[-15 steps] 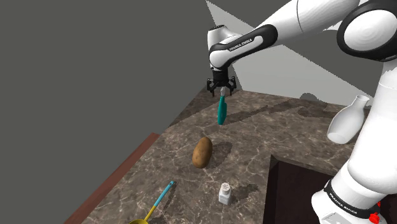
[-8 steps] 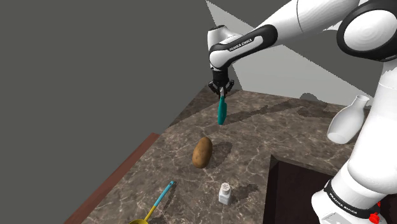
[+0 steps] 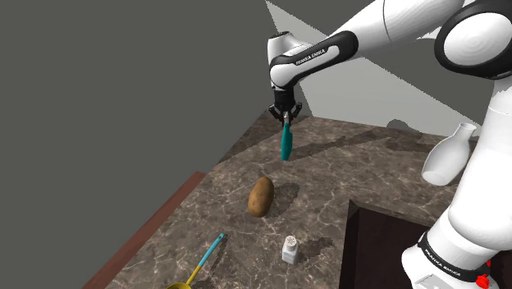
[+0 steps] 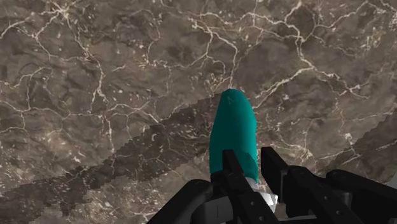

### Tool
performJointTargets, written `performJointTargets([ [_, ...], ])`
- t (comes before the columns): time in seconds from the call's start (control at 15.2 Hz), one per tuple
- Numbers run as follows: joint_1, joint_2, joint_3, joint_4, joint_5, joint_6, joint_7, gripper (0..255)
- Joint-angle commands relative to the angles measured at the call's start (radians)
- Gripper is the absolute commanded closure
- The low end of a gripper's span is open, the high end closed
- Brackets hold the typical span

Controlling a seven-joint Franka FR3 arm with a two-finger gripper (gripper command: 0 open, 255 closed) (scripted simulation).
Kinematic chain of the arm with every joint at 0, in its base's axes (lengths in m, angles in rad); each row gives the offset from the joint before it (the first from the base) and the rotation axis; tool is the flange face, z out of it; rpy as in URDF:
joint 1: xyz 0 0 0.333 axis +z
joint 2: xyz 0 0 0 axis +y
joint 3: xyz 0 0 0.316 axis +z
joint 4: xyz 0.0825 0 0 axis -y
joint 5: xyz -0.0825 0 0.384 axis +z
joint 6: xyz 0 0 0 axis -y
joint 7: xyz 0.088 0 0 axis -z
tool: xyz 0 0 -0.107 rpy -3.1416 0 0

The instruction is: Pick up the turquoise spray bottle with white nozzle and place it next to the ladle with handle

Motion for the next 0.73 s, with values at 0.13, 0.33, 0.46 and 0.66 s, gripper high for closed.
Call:
performJointTargets([
  [0.13,0.000,-0.015,0.001,0.028,0.005,-0.042,-0.007,255],
  [0.33,0.000,-0.025,0.002,0.055,0.009,-0.079,-0.012,255],
  [0.46,0.000,-0.030,0.003,0.075,0.011,-0.104,-0.016,255],
  [0.66,0.001,-0.037,0.003,0.106,0.014,-0.141,-0.021,255],
])
